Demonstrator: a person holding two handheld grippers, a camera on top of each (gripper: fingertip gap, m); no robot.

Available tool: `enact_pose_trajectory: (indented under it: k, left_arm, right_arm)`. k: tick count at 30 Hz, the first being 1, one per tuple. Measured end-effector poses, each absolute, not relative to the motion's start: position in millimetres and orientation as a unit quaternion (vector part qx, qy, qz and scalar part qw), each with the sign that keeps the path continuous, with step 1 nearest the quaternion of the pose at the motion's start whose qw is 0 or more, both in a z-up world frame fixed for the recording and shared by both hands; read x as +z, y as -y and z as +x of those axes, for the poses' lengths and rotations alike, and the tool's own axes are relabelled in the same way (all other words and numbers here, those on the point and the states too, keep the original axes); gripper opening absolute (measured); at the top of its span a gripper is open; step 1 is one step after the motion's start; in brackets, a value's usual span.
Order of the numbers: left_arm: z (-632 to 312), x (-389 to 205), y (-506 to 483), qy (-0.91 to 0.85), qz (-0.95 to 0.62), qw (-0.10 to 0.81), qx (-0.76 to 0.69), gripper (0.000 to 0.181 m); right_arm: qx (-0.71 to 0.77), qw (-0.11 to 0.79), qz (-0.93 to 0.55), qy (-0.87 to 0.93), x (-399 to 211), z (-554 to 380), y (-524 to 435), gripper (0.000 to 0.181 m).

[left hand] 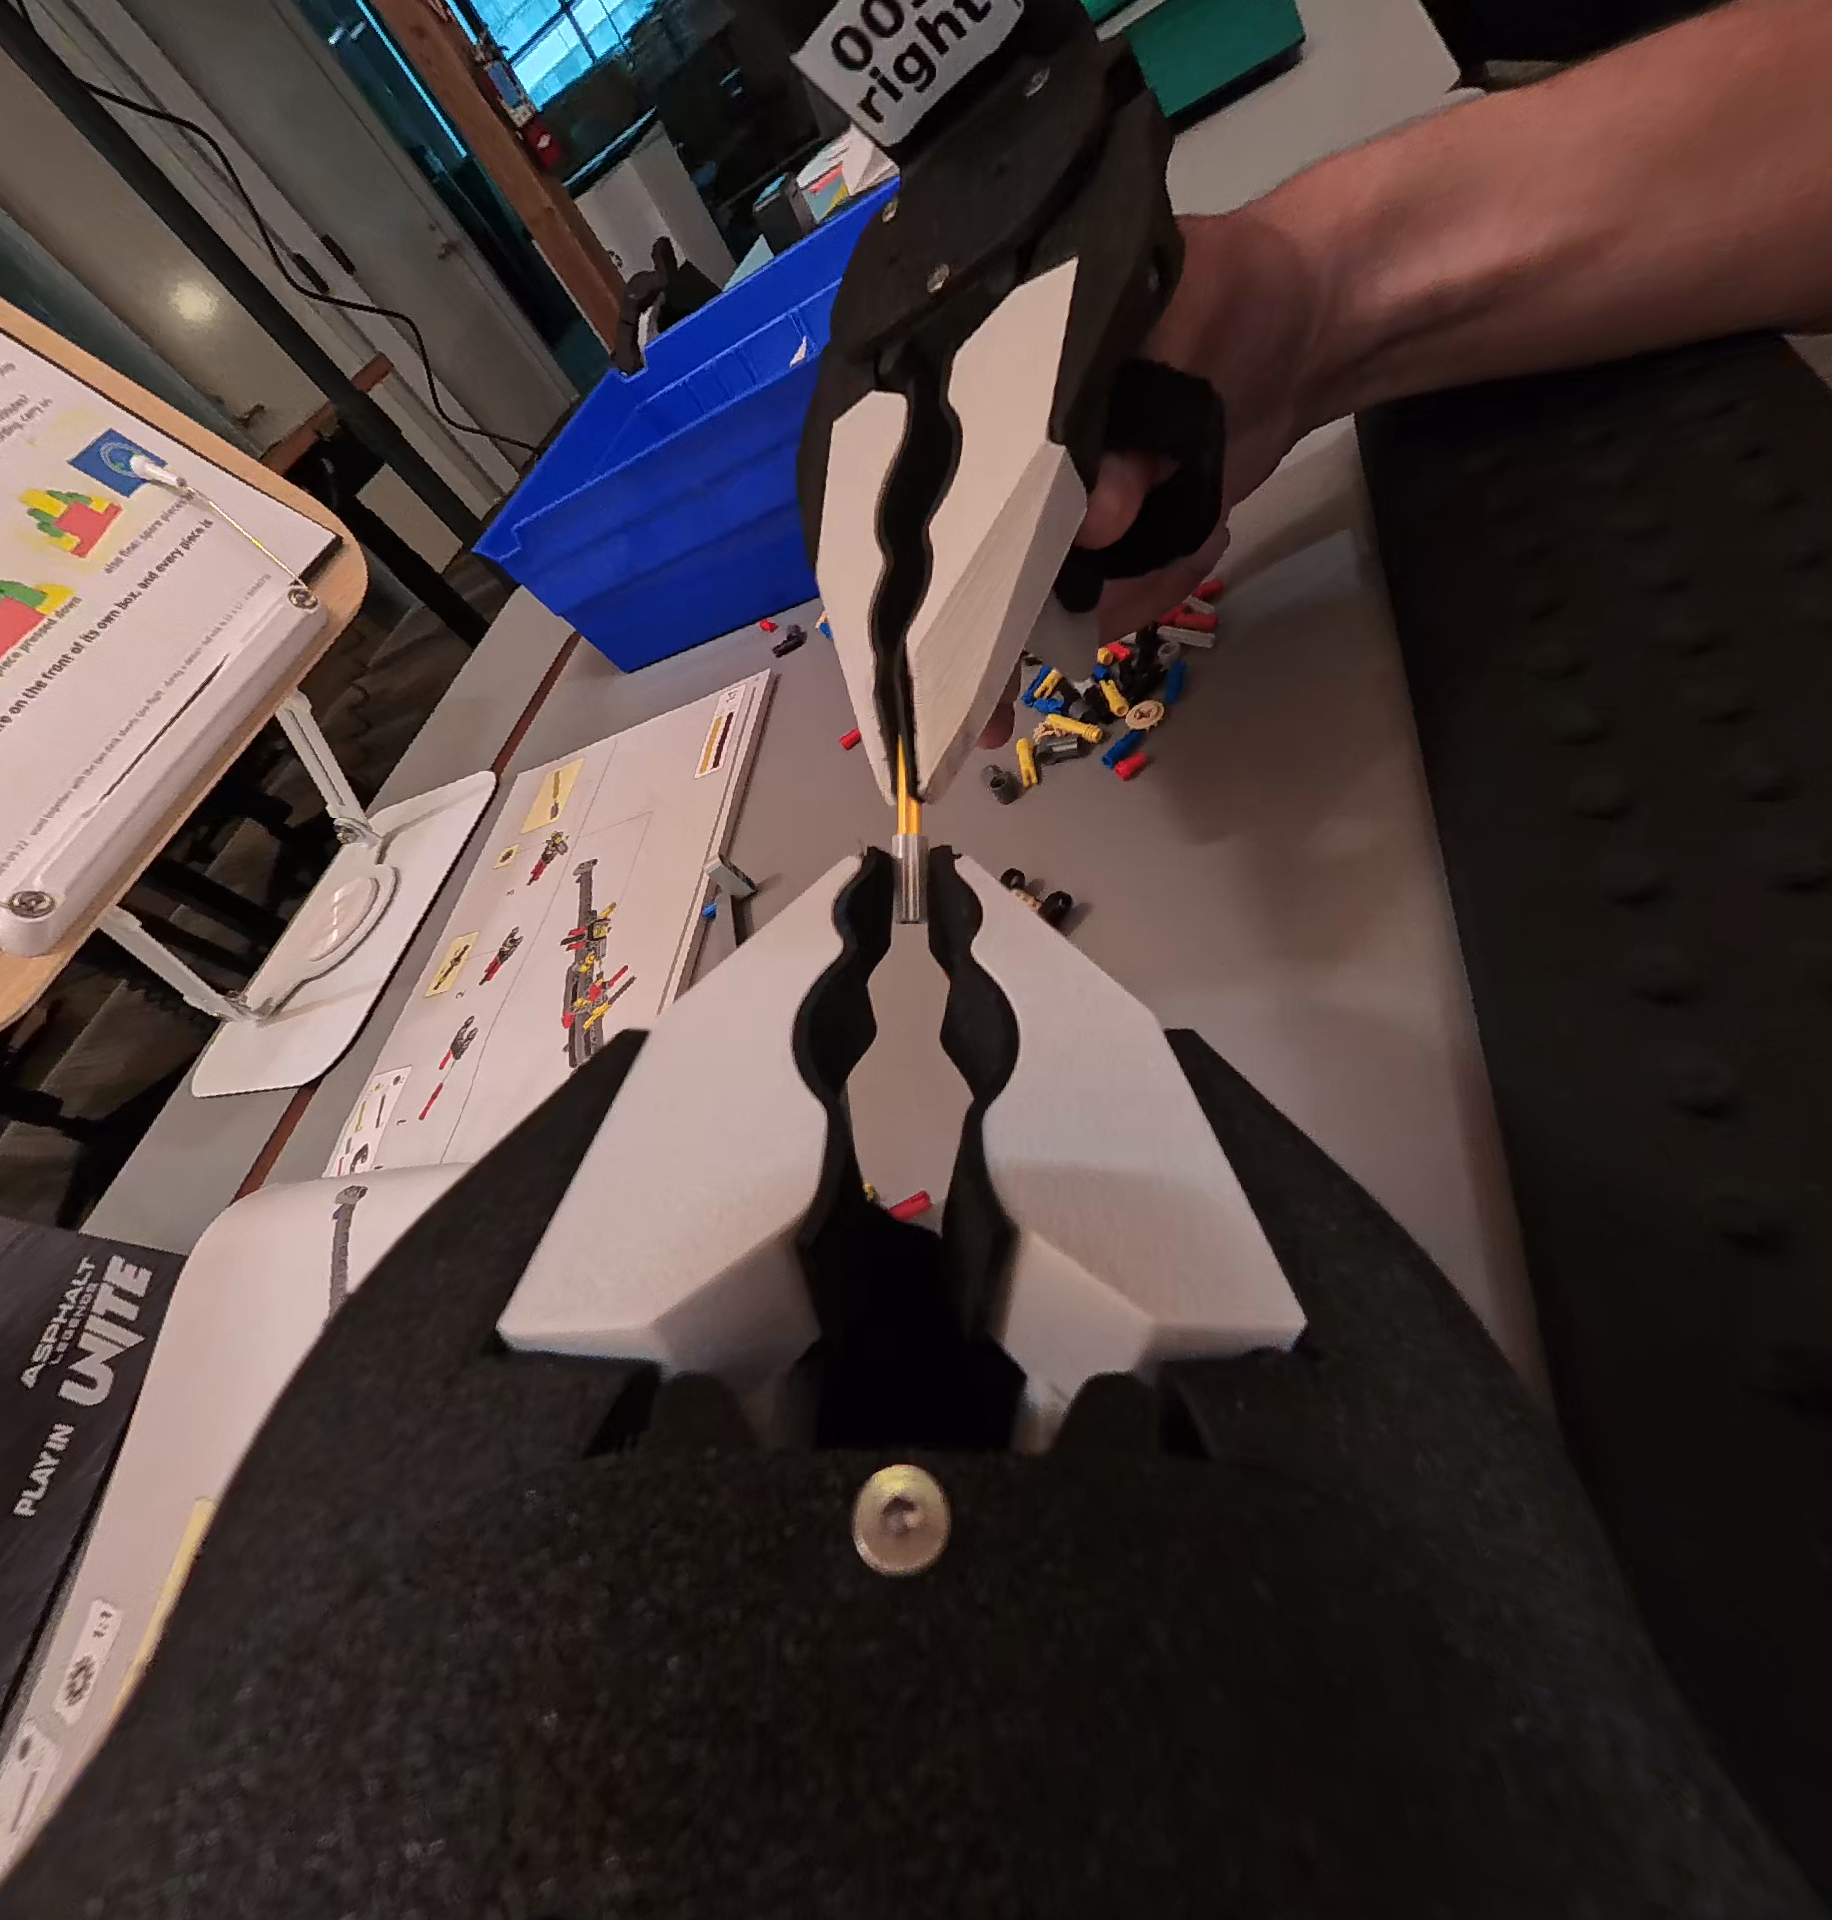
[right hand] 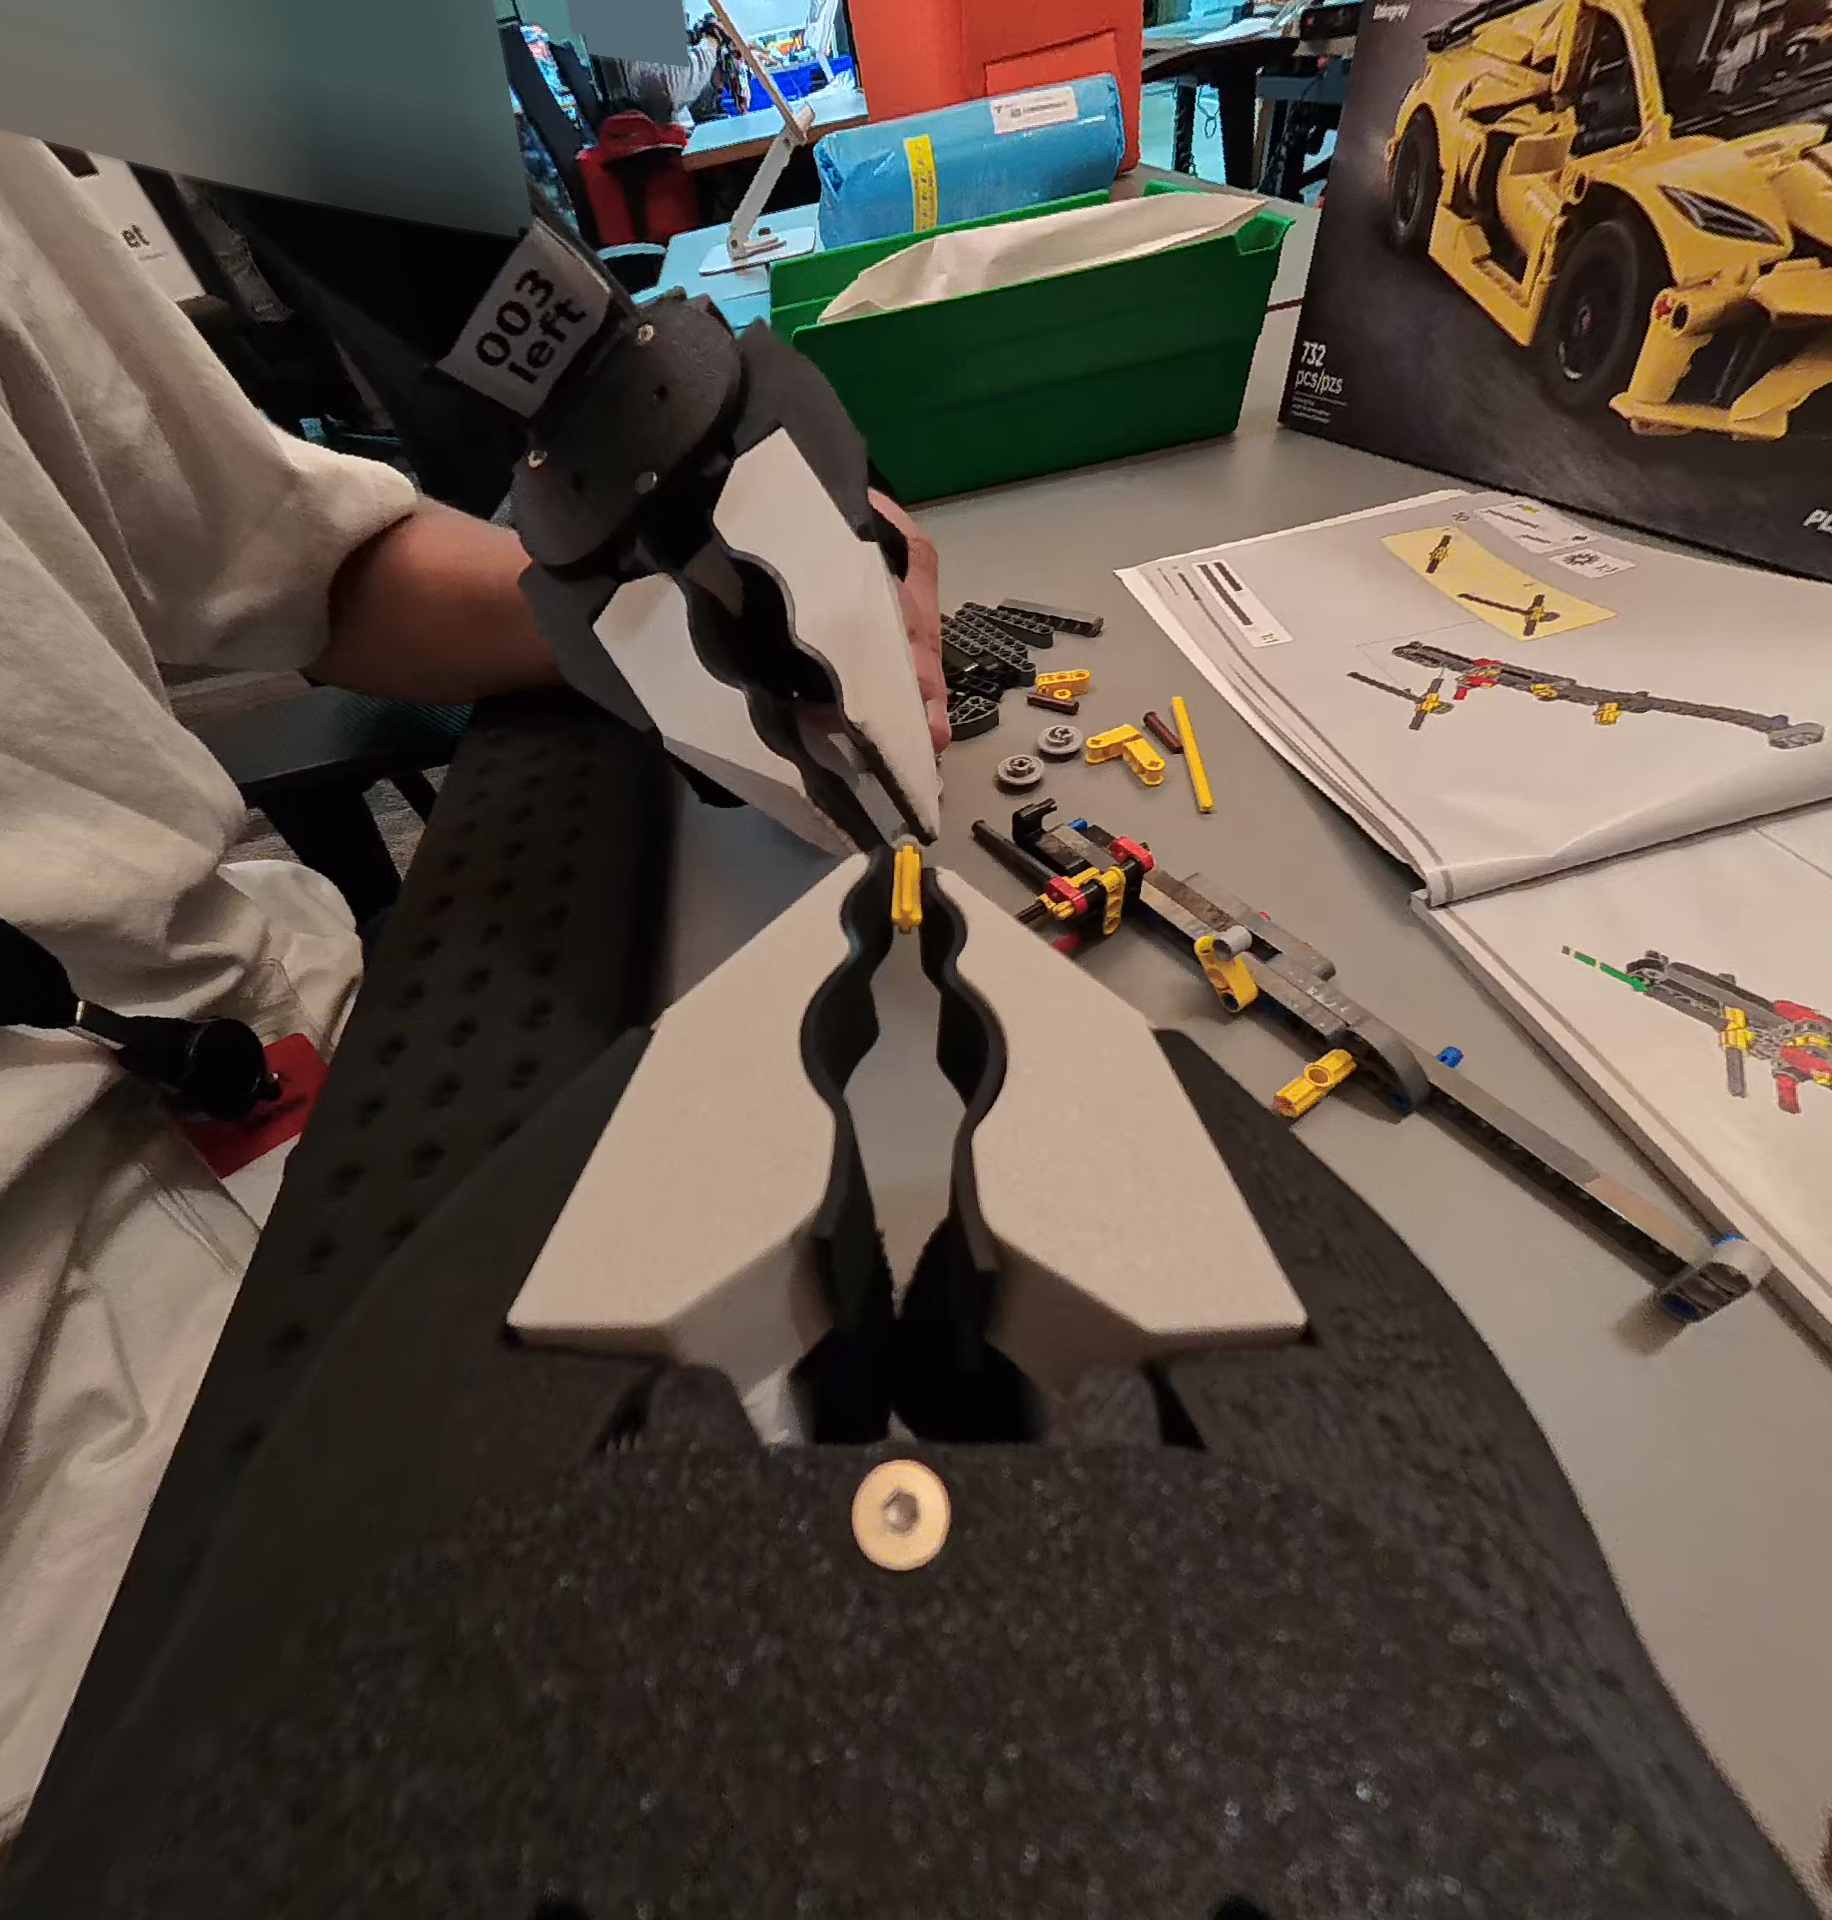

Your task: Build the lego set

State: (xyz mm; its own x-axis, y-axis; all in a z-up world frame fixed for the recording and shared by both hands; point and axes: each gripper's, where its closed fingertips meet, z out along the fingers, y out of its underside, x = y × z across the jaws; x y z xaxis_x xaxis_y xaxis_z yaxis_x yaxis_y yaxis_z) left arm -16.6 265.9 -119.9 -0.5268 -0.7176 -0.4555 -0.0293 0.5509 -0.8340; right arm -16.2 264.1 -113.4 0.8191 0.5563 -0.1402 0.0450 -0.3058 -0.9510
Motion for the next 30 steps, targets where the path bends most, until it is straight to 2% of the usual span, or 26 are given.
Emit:
enact_pose_trajectory:
  k: [17,20,30]
  left_arm:
    - [-12.8,-124.7,-265.5,-0.774,-0.261,0.418,-0.398,0.005]
    - [-11.6,-129.8,-271.5,-0.783,-0.256,0.43,-0.37,0.005]
    - [-13.7,-128.4,-269.8,-0.785,-0.249,0.431,-0.369,0.005]
  right_arm:
    - [0.258,0.552,-0.775,0.166,-119.2,-13.7,-266.5,0.004]
    - [0.257,0.564,-0.77,0.153,-114.0,-5.5,-264.3,0.011]
    - [0.251,0.547,-0.78,0.171,-122.5,-10.9,-264.8,0.004]
